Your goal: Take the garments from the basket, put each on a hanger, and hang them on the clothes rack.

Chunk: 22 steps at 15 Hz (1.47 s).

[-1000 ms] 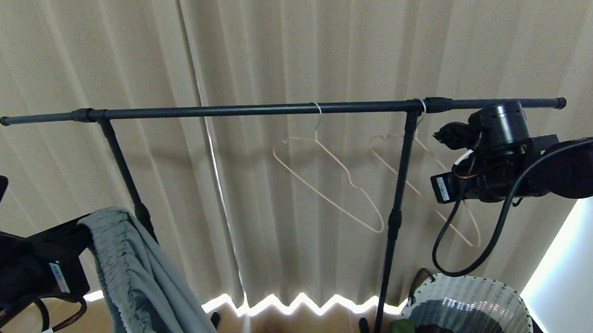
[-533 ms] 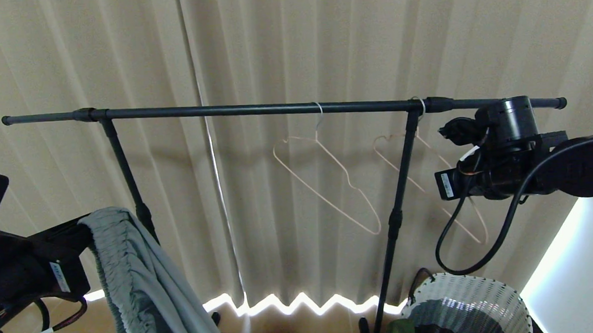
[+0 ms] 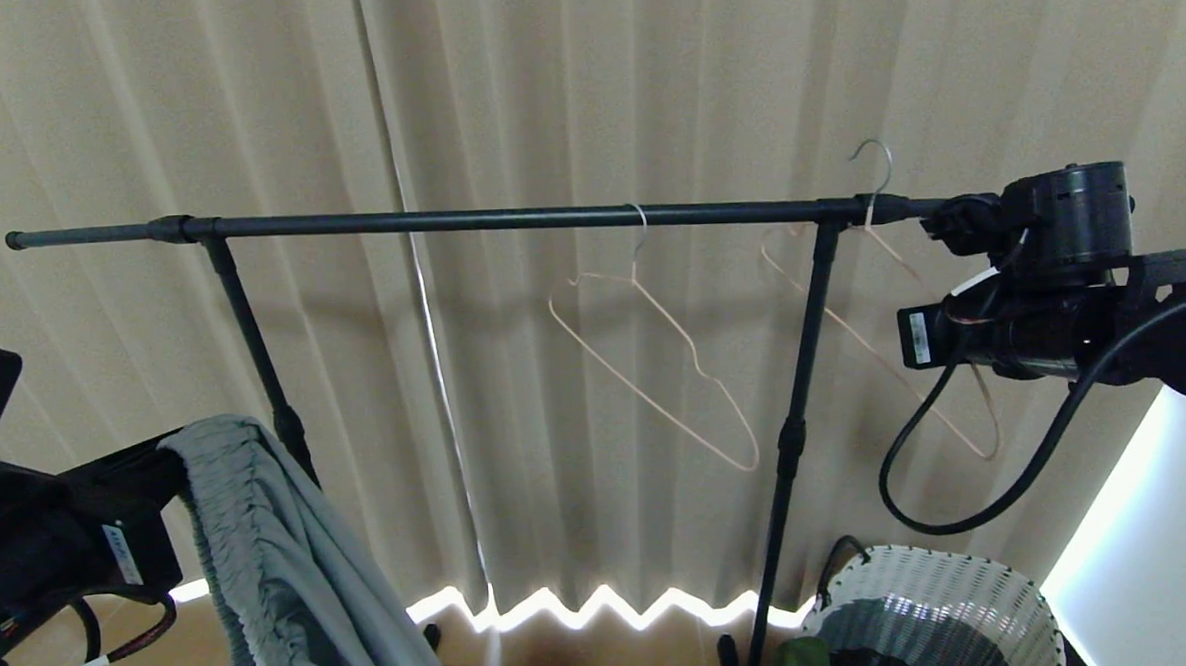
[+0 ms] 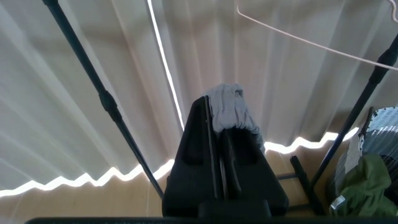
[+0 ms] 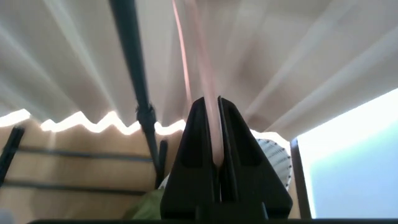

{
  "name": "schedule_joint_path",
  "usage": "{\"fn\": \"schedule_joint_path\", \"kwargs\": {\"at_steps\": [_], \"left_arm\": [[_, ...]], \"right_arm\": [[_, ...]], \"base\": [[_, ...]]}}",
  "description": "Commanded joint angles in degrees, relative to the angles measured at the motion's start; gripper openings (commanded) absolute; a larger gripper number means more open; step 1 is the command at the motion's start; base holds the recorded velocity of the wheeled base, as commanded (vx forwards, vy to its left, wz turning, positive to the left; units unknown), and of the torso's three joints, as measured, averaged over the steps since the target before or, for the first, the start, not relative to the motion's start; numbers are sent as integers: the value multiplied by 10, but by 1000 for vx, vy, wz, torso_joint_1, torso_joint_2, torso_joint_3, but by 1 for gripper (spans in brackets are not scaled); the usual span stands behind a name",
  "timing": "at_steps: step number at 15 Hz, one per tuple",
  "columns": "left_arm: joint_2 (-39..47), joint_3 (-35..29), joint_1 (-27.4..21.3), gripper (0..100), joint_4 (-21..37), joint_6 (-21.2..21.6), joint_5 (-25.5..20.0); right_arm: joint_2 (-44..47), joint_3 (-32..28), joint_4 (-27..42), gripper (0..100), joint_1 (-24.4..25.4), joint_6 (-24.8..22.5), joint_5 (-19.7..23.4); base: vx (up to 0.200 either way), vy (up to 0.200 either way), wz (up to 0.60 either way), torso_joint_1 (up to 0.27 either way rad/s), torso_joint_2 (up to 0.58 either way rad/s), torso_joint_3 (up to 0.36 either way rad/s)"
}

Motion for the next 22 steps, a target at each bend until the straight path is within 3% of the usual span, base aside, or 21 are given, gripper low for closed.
{"fn": "schedule_joint_path", "kwargs": {"at_steps": [1, 10, 13, 22], "left_arm": [[0, 1, 0, 0, 0, 0, 0], [0, 6, 0, 0, -1, 11, 1], [1, 6, 0, 0, -1, 13, 1], [0, 7, 1, 0, -1, 22, 2]], "right_arm": [[-23, 29, -11, 0, 1, 0, -5], [-167, 175, -10, 0, -1, -2, -5], [-182, 184, -10, 0, -1, -3, -5], [-179, 194, -10, 0, 0, -2, -5]], "base": [[0, 0, 0, 0, 0, 0], [0, 0, 0, 0, 0, 0], [0, 0, 0, 0, 0, 0], [-200, 0, 0, 1, 4, 1]]}}
